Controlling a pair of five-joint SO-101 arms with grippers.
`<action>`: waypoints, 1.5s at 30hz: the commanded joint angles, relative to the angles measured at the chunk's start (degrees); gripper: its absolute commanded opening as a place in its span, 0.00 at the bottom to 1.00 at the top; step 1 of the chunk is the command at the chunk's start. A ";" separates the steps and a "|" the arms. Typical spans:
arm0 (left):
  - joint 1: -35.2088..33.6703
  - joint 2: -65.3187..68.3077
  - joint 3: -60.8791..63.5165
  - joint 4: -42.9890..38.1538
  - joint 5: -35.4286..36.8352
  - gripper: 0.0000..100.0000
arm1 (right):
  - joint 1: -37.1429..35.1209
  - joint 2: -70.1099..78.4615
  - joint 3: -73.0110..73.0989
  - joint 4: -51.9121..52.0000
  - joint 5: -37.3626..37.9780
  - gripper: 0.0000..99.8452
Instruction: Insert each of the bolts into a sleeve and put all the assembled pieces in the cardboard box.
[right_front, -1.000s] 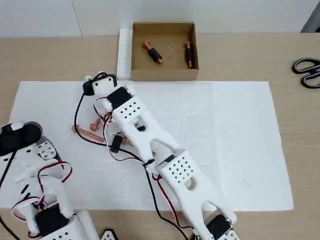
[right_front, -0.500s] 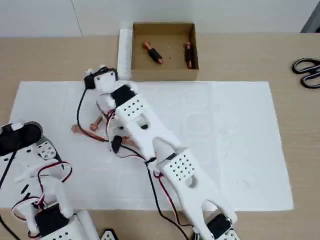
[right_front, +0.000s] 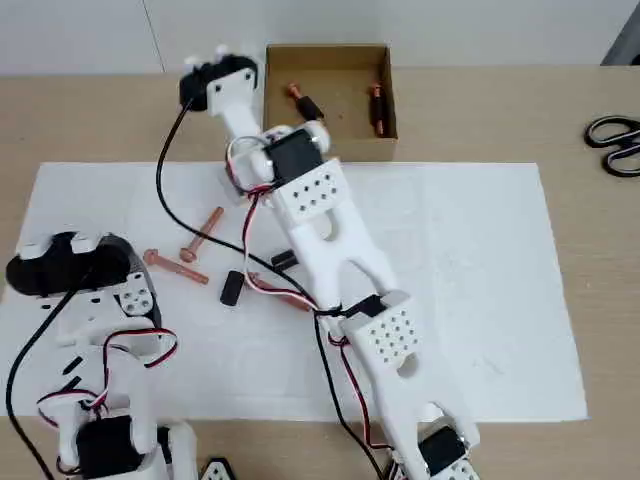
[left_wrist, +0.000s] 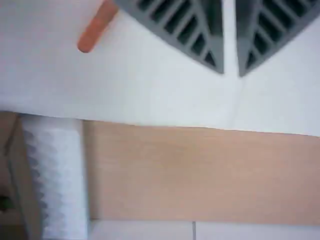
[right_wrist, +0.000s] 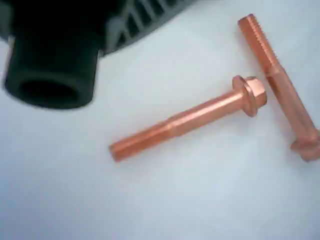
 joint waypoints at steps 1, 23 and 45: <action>0.97 -0.09 -3.91 0.44 0.26 0.01 | 0.92 -9.71 -2.64 0.75 0.62 0.00; 1.23 35.69 -41.45 26.02 2.64 0.01 | 8.75 -32.22 26.46 -0.75 -6.33 0.01; 11.78 79.82 -62.20 41.58 39.38 0.01 | 9.27 -59.03 64.62 -1.63 -8.97 0.01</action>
